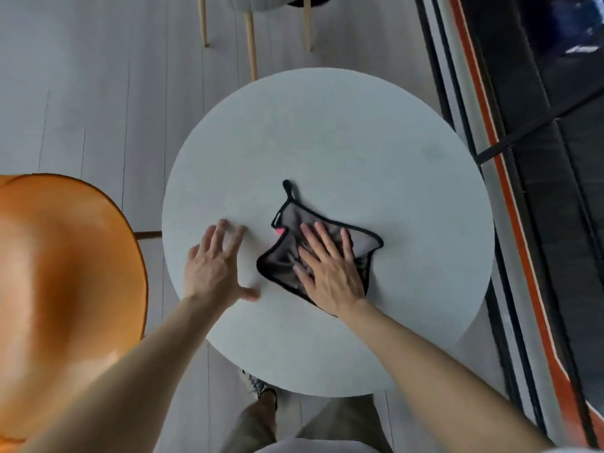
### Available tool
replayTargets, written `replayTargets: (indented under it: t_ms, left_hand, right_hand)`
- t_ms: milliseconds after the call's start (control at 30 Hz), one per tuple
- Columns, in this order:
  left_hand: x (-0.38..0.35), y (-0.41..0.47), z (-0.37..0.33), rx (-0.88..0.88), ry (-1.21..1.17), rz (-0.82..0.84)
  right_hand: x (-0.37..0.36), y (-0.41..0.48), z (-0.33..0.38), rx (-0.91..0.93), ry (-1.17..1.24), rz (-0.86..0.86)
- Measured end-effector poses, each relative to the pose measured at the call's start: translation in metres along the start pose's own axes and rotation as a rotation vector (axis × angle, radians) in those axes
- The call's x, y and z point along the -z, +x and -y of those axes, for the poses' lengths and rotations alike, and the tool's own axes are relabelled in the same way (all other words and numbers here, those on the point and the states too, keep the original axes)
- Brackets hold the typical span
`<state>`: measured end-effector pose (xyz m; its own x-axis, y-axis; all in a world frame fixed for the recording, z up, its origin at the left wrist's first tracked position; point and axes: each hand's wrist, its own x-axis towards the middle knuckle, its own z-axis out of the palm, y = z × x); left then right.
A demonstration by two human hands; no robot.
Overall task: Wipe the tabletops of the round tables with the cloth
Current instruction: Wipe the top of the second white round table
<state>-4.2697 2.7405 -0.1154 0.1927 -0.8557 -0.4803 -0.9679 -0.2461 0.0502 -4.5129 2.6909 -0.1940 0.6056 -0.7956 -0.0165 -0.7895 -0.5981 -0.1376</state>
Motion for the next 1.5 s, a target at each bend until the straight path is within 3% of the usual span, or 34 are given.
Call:
replayTargets:
  t_ms: [100,233,333,533,633,733,933,1033,1100,1200,1300,1400,1500]
  left_hand:
    - [0.003,-0.001,-0.003,0.022,-0.009,0.015]
    - [0.005,0.000,-0.004,0.039,-0.043,0.011]
    - [0.004,0.001,-0.002,0.069,-0.075,-0.010]
    - [-0.011,-0.017,-0.003,0.202,-0.140,-0.046]
    - [-0.011,-0.024,-0.013,0.326,-0.159,-0.048]
    - [-0.001,-0.014,-0.018,0.334,-0.185,-0.040]
    - [-0.006,-0.015,-0.016,0.344,-0.215,-0.026]
    - [-0.009,-0.013,-0.011,0.343,-0.240,-0.019]
    - [-0.010,-0.010,-0.006,0.349,-0.241,-0.006]
    - [-0.014,-0.012,-0.002,0.340,-0.240,-0.015]
    - [-0.021,-0.018,-0.007,0.327,-0.227,-0.033]
    - [-0.023,-0.023,-0.007,0.319,-0.248,-0.046]
    - [-0.017,-0.016,-0.004,0.294,-0.255,-0.033]
  right_hand:
    - [0.004,0.058,-0.060,-0.043,-0.024,-0.016]
    - [0.011,0.164,-0.134,-0.316,-0.054,-0.066]
    - [0.020,0.224,-0.121,-0.369,-0.008,-0.035]
    - [0.001,0.184,0.021,0.414,0.014,-0.004]
    - [-0.005,0.176,0.023,0.546,-0.005,0.048]
    - [-0.002,0.190,-0.038,0.379,0.035,-0.014]
    - [0.019,0.156,-0.222,-0.341,-0.007,-0.125]
    - [0.026,0.135,-0.190,-0.539,0.004,-0.110]
    - [0.024,0.115,-0.122,-0.355,0.010,-0.101]
    - [0.011,0.057,-0.011,0.102,0.067,0.020]
    - [0.004,0.011,0.033,0.340,0.096,0.136]
    - [0.006,0.002,-0.006,0.376,0.144,0.083]
    - [0.012,-0.012,-0.101,0.070,0.056,-0.003]
